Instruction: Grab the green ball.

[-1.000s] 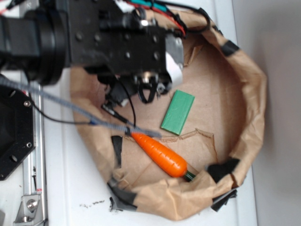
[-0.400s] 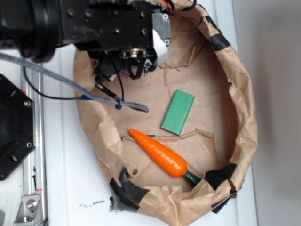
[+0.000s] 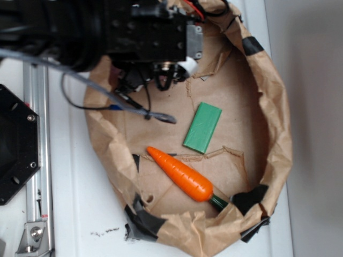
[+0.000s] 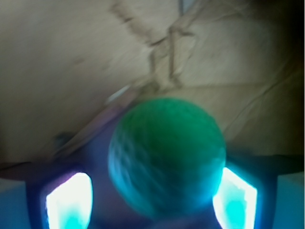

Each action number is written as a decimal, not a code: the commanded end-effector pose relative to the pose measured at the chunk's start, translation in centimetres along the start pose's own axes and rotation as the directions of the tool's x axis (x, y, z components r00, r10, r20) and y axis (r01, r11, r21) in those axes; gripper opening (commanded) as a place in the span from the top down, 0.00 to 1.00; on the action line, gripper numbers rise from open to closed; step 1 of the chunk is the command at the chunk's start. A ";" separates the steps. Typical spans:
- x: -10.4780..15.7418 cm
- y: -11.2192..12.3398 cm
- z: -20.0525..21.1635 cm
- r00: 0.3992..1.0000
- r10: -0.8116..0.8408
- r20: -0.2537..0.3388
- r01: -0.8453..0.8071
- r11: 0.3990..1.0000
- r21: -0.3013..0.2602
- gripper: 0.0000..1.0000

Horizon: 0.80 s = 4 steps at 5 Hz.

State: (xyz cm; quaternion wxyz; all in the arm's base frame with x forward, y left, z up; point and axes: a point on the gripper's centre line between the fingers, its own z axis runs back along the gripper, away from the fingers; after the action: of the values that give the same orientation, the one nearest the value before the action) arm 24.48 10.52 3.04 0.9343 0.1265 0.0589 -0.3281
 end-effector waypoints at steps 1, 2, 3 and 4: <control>1.9 1.7 0.0 0.999 0.003 0.048 -0.006 0.998 0.055 0.00; 1.7 1.5 0.2 0.999 -0.006 0.035 0.004 0.998 0.065 1.00; 1.5 1.4 0.8 0.999 -0.002 0.035 0.000 0.997 0.071 1.00; 0.9 1.7 4.4 0.996 0.066 0.063 -0.068 0.997 0.022 1.00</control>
State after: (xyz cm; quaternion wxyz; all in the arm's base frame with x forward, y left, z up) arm 25.27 10.39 5.52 0.9458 0.1091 0.0543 -0.3012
